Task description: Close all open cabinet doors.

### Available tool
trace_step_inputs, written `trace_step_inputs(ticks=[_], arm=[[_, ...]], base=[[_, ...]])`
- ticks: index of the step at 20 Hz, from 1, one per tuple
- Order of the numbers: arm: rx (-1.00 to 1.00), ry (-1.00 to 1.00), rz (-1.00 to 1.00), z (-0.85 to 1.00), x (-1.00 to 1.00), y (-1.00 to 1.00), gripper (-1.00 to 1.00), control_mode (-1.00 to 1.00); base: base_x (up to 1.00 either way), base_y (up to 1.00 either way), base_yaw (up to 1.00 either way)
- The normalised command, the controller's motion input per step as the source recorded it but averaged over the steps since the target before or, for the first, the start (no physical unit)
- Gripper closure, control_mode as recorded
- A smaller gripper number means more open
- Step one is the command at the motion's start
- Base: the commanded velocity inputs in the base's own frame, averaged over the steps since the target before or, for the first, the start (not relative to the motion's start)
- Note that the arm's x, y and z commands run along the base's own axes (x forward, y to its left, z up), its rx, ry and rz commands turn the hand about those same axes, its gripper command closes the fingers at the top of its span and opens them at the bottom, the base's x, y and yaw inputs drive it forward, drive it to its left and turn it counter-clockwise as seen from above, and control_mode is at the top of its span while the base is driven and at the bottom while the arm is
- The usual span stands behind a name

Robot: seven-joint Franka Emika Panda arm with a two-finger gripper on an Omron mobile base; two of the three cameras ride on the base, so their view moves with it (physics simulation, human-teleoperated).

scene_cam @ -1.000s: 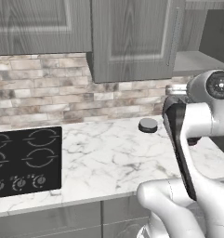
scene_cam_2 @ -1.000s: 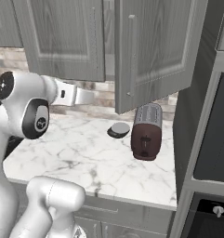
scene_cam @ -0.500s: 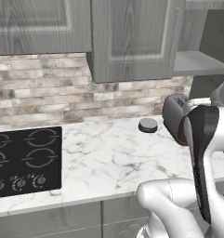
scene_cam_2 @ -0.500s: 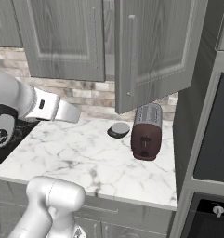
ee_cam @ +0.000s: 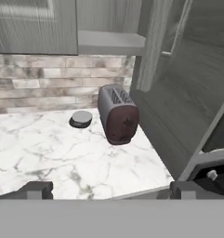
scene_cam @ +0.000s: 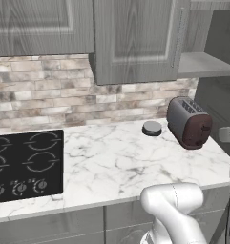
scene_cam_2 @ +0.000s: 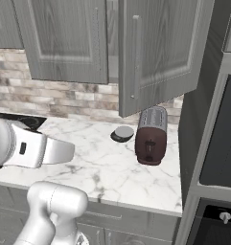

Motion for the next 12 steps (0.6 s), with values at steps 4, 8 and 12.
trace_step_inputs(ticks=[4, 8, 12], arm=[[0.07, -0.21, 0.09, 0.46, -0.27, -0.37, -1.00, -1.00], [0.07, -0.19, 0.17, 0.35, -0.05, -0.34, -1.00, -1.00], [0.04, -0.15, 0.17, 0.01, 0.04, -0.20, -1.00, -1.00]], base=[[0.00, 0.00, 0.00], [0.00, 0.00, 0.00], [0.00, 0.00, 0.00]])
